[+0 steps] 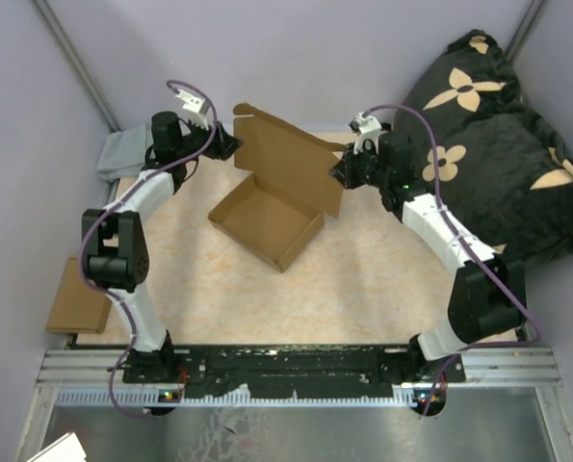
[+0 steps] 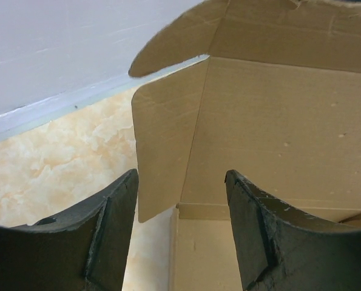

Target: Fold the paper box

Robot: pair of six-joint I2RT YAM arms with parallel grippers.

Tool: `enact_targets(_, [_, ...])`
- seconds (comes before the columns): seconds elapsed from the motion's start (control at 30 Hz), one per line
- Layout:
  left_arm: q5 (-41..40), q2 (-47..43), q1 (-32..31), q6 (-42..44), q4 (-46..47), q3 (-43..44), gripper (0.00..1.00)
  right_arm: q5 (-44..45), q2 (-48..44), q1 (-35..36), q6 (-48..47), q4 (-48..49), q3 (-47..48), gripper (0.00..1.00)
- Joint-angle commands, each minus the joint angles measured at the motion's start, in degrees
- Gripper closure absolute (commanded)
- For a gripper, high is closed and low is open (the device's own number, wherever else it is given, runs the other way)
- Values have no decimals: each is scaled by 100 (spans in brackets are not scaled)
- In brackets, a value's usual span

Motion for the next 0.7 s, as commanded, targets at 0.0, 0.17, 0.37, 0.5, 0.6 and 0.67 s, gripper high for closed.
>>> enact_targets(0.0, [85,-298,65,52,298,-270,34,-904,-223,-376,-70,651,-29,100])
enact_targets(0.17, [107,-439,149,134,369,-608,34,-2410,13,-917,79,827,33,100])
enact_targets(0.37, [289,-541,173,20,479,-712,34,-3479,469,-1089,-608,-106,599,100])
enact_targets(0.5, [391,-586,175,32,506,-772,34,-4179,776,-1089,-616,-213,781,100])
enact_targets(0.6, [370,-451,180,57,508,-741,34,-4668,1077,-1084,-676,-383,930,100])
enact_targets(0.67, [416,-353,180,33,502,-687,34,-4900,1173,-1087,-683,-439,961,100])
